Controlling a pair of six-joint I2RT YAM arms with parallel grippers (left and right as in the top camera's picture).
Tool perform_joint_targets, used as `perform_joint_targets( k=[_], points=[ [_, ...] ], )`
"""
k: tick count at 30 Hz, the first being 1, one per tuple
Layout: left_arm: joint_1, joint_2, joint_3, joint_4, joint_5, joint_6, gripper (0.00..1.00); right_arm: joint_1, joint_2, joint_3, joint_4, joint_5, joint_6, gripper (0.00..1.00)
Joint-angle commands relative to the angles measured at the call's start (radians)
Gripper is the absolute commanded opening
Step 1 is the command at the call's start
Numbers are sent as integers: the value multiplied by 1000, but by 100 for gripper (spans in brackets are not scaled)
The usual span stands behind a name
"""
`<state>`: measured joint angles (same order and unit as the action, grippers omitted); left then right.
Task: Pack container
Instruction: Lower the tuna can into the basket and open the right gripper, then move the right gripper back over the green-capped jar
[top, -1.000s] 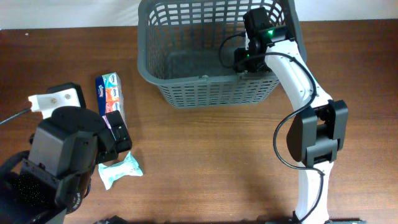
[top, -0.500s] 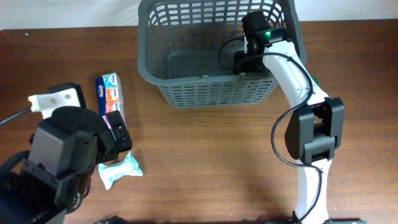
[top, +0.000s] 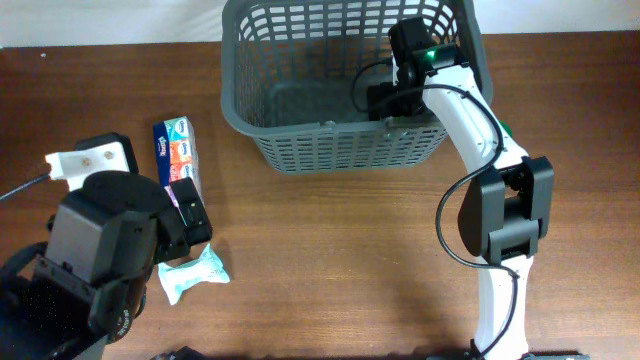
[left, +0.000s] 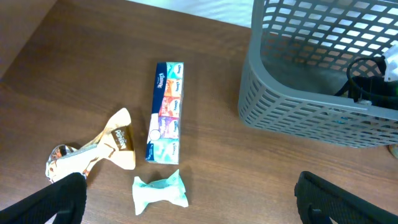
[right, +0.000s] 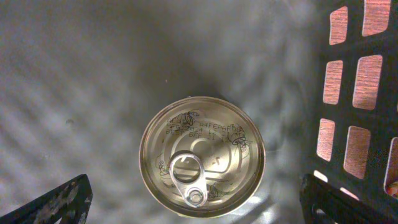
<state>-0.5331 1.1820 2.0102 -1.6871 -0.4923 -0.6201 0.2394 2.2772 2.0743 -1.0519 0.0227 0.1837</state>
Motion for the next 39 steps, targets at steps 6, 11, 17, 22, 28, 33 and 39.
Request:
perform_joint_targets(
  k=[6, 11, 17, 22, 28, 33, 39],
  points=[
    [6, 1, -1, 0, 7, 16, 100, 3, 3, 30, 4, 12, 4, 99],
    [6, 1, -1, 0, 7, 16, 100, 3, 3, 175, -36, -19, -40, 99],
    [6, 1, -1, 0, 7, 16, 100, 2, 2, 463, -143, -19, -47, 99],
    [6, 1, -1, 0, 7, 16, 99, -5, -1, 733, -254, 22, -56, 99],
    [6, 1, -1, 0, 7, 16, 100, -73, -30, 978, -413, 166, -55, 99],
    [6, 1, -2, 0, 7, 16, 100, -203, -68, 1068, -533, 223, 12, 99],
    [6, 1, -1, 0, 7, 16, 100, -408, -77, 1040, -647, 147, 87, 99]
  ],
)
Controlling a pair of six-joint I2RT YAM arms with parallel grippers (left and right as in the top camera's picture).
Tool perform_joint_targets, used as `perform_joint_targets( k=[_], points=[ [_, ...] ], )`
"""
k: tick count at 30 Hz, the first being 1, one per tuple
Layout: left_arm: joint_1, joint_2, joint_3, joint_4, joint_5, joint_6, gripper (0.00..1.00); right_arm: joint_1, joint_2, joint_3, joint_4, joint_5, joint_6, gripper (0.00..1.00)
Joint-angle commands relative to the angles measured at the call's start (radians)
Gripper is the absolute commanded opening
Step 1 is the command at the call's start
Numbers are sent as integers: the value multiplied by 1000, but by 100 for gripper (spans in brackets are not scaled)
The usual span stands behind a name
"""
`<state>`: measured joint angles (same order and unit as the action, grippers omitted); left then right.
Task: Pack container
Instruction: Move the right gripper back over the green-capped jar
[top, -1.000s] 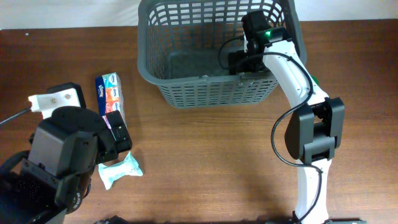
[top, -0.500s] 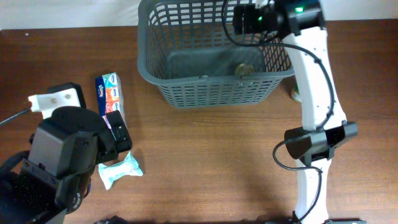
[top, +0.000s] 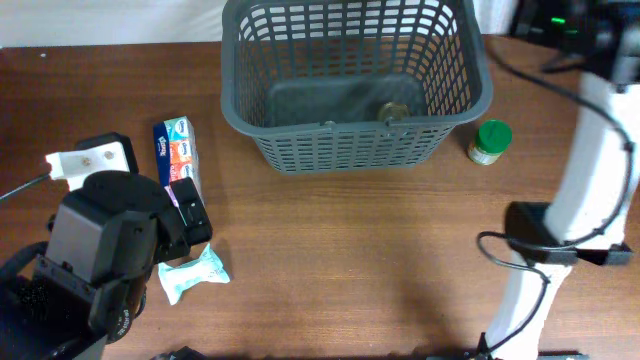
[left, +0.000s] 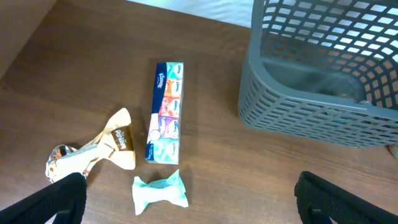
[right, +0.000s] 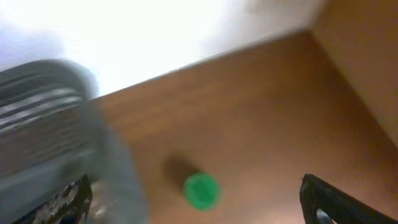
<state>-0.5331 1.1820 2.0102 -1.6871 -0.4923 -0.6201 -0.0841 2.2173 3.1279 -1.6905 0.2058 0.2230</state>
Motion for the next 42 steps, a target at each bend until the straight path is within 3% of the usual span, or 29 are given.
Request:
perform_joint_targets(
  k=[1, 6, 16, 25, 32, 42],
  points=[
    [6, 1, -1, 0, 7, 16, 100, -116, -18, -22, -8, -95, 47, 99],
    [6, 1, -1, 0, 7, 16, 99, -249, -15, -108, -8, -366, 28, 99],
    [6, 1, -2, 0, 7, 16, 100, -282, -15, -534, 2, -371, -40, 99],
    [6, 1, -1, 0, 7, 16, 100, -259, -15, -903, 164, -372, -42, 99],
    [6, 1, -1, 0, 7, 16, 100, -224, -13, -1009, 250, -372, -43, 99],
    [6, 1, -1, 0, 7, 16, 99, -148, -10, -1020, 323, -372, -43, 99]
  ],
)
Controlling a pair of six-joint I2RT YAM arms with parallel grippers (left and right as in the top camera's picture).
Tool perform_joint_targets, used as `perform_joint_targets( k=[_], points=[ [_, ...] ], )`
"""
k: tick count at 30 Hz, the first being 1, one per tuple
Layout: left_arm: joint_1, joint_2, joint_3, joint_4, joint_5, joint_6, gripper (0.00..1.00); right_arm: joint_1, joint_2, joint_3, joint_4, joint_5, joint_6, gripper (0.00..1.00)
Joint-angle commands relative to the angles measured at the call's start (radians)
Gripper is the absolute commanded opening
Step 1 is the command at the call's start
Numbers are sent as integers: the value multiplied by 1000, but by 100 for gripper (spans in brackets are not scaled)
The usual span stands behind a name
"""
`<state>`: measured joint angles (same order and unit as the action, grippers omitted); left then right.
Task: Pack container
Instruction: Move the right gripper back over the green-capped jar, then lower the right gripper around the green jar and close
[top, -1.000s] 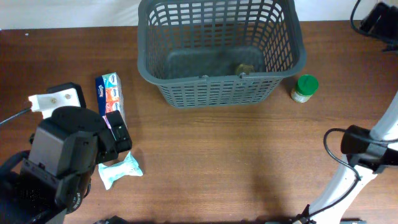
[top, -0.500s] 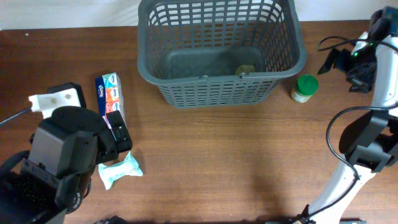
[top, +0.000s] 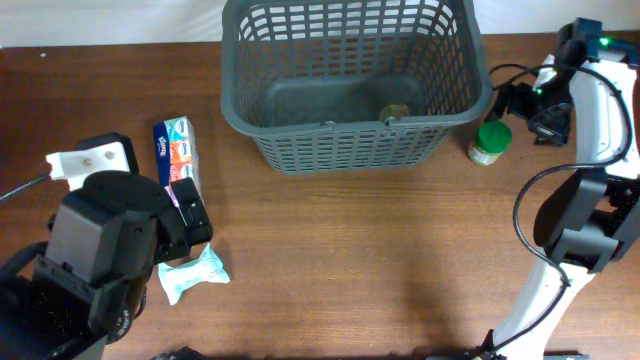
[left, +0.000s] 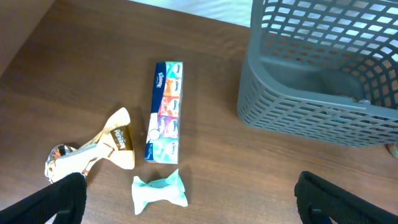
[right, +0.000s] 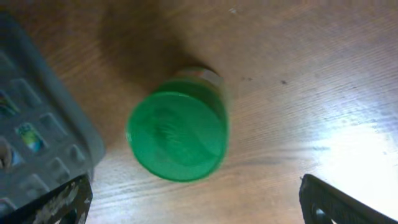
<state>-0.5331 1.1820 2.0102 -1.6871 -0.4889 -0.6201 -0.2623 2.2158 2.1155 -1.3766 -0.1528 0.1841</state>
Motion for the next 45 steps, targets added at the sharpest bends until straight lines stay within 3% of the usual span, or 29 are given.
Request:
perform_joint_targets(
  k=[1, 45],
  points=[
    [6, 1, -2, 0, 3, 16, 100, 39, -8, -8, 13, -13, -4, 99],
    [6, 1, -1, 0, 3, 16, 100, 67, 71, -53, 50, 75, -5, 99]
  ],
)
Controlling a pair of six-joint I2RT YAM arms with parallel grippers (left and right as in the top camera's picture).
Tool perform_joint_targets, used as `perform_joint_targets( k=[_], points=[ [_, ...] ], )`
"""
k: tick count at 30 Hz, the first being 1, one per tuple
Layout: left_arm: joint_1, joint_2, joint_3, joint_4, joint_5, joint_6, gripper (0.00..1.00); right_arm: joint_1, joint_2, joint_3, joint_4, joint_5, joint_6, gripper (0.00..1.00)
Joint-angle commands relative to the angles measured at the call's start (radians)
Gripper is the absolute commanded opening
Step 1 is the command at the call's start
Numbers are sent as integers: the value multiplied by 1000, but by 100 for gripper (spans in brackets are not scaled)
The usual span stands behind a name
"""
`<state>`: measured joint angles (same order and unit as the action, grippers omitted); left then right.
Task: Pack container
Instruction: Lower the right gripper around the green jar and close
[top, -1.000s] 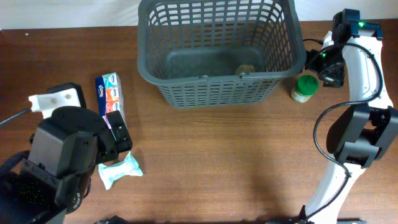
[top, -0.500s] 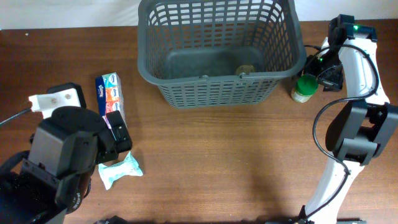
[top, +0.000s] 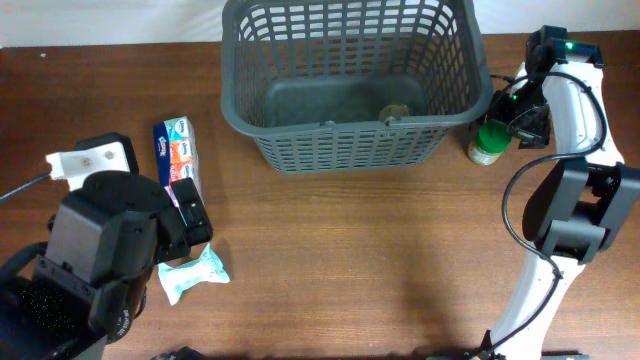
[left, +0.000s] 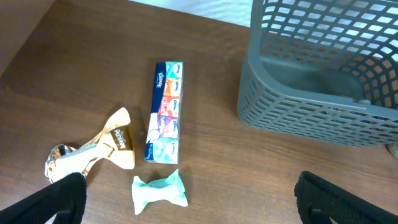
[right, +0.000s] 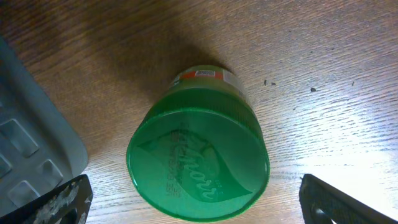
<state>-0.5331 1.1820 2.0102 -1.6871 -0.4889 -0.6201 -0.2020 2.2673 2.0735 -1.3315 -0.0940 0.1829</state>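
Note:
A grey mesh basket (top: 300, 140) stands at the back of the table with a metal can (top: 393, 113) on its floor. Just right of it stands a green-lidded jar (top: 487, 141) (right: 198, 168). My right gripper (right: 196, 208) hangs open directly above the jar's lid, fingers wide on either side. Far left, my left gripper (left: 189, 202) is open over bare wood, near a teal tissue pack (left: 160, 190), a long tissue box (left: 165, 112) and a gold-wrapped packet (left: 93, 149).
The basket wall (right: 31, 143) is close on the left of the jar. The left arm's bulk (top: 100, 260) covers the front left corner. A white block (top: 90, 158) lies beside it.
My right gripper has come lower and closer over the green-lidded jar, whose lid now fills more of the wrist view. The left arm and its items have not moved.
My right gripper was open inside the basket over the metal can. Then it was out of the basket, high at the back right, with the can left inside. Then it hung above the green-lidded jar, and now sits lower over it.

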Motion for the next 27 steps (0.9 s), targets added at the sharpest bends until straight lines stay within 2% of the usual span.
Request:
perform_joint_targets(
  k=[1, 18, 27],
  points=[
    [6, 1, -1, 0, 3, 16, 100, 6, 20, -11, 5, 16, -3, 99],
    [6, 1, -1, 0, 3, 16, 100, 16, 110, -16, 8, 29, -3, 99],
    [6, 1, -1, 0, 3, 16, 99, 45, 116, -16, 3, 114, -3, 99]
  ],
)
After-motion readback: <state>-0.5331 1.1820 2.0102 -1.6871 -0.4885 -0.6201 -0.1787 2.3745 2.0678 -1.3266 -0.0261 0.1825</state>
